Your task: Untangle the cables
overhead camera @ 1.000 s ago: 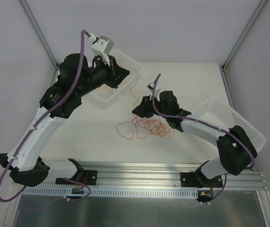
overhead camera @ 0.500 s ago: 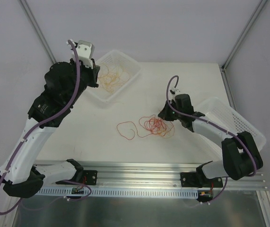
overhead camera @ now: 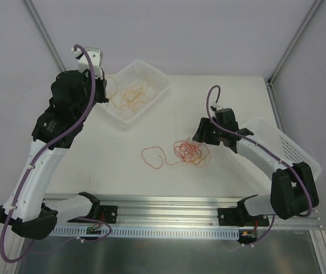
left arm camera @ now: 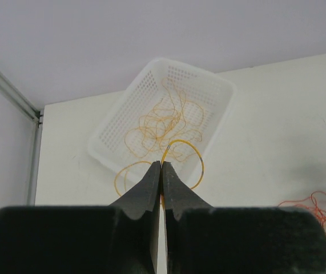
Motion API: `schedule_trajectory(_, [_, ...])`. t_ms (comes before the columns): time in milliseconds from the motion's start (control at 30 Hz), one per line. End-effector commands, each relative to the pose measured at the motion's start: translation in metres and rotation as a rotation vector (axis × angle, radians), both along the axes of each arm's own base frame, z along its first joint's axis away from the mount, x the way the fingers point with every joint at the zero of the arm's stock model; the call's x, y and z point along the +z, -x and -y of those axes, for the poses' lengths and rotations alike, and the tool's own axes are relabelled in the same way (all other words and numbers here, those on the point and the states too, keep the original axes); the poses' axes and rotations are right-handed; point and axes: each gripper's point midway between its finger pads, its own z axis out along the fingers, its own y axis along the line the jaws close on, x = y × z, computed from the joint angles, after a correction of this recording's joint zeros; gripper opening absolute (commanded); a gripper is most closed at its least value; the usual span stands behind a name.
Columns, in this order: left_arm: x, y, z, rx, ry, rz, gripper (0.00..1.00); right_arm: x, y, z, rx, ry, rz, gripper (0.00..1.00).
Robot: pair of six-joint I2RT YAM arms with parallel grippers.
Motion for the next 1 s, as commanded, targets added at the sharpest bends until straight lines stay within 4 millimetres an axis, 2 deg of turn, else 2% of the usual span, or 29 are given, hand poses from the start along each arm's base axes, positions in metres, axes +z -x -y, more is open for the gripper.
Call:
schedule_trajectory(0, [0.022,-0.013,0.014,-0.044,0.054,0.032,0.0,0.035,-0.003,-0.01,0.063,-0.016,0.05,0.61])
schedule_trajectory(67, [0.027,-0.028,0.02,-0.055,0.053,0.029,0.0,0.042,0.002,-0.011,0.092,0.003,0.051,0.73])
schedule_trajectory(133, [0.023,-0.047,0.025,-0.052,0.044,0.012,0.0,0.056,0.004,-0.013,0.126,0.019,0.082,0.79])
schedule_trajectory(167, [0.034,-0.052,0.025,-0.049,0.053,0.036,0.0,0.057,0.008,-0.011,0.132,0.03,0.072,0.86])
schedule_trajectory(233, [0.043,-0.071,0.024,-0.04,0.054,0.064,0.0,0.068,0.012,-0.012,0.154,0.038,0.105,0.92])
schedule_trajectory(267, [0.044,-0.08,0.025,-0.04,0.059,0.07,0.0,0.07,0.015,-0.011,0.161,0.046,0.106,0.94])
schedule_trajectory(300, [0.036,-0.095,0.024,-0.036,0.057,0.051,0.0,0.072,0.017,-0.01,0.162,0.048,0.111,0.95])
schedule_trajectory(367, [0.045,-0.109,0.024,-0.041,0.08,0.074,0.0,0.079,0.022,-0.009,0.17,0.045,0.13,0.97])
schedule_trajectory(500, [0.033,-0.146,0.02,-0.016,0.104,0.066,0.0,0.087,0.03,-0.002,0.166,0.058,0.157,0.99])
schedule_trajectory(533, [0.022,-0.161,0.016,-0.007,0.105,0.046,0.0,0.087,0.031,0.0,0.166,0.062,0.159,0.99])
schedule_trajectory(600, [0.006,-0.175,0.014,0.001,0.148,0.009,0.0,0.088,0.037,0.004,0.163,0.069,0.164,0.99])
schedule_trajectory(633, [-0.012,-0.187,0.014,0.002,0.171,-0.032,0.0,0.088,0.039,0.006,0.161,0.072,0.163,1.0])
schedule_trajectory(700, [-0.032,-0.2,0.012,0.015,0.186,-0.069,0.0,0.088,0.043,0.008,0.158,0.075,0.164,1.0])
schedule_trajectory(733, [-0.06,-0.21,0.013,0.026,0.192,-0.122,0.0,0.087,0.045,0.01,0.157,0.078,0.165,1.0])
schedule_trajectory(800, [-0.09,-0.223,0.008,0.043,0.211,-0.177,0.0,0.085,0.049,0.013,0.151,0.082,0.161,1.0])
schedule_trajectory(833, [-0.121,-0.233,0.007,0.057,0.229,-0.23,0.0,0.083,0.05,0.014,0.151,0.084,0.157,1.0])
schedule_trajectory(867, [-0.137,-0.238,0.002,0.074,0.236,-0.257,0.02,0.082,0.052,0.015,0.154,0.088,0.152,0.99])
schedule_trajectory(900, [-0.162,-0.245,0.006,0.058,0.245,-0.308,0.13,0.082,0.053,0.015,0.158,0.091,0.152,1.0])
schedule_trajectory(967, [-0.181,-0.247,0.007,0.059,0.252,-0.349,0.31,0.081,0.055,0.017,0.162,0.101,0.144,0.99])
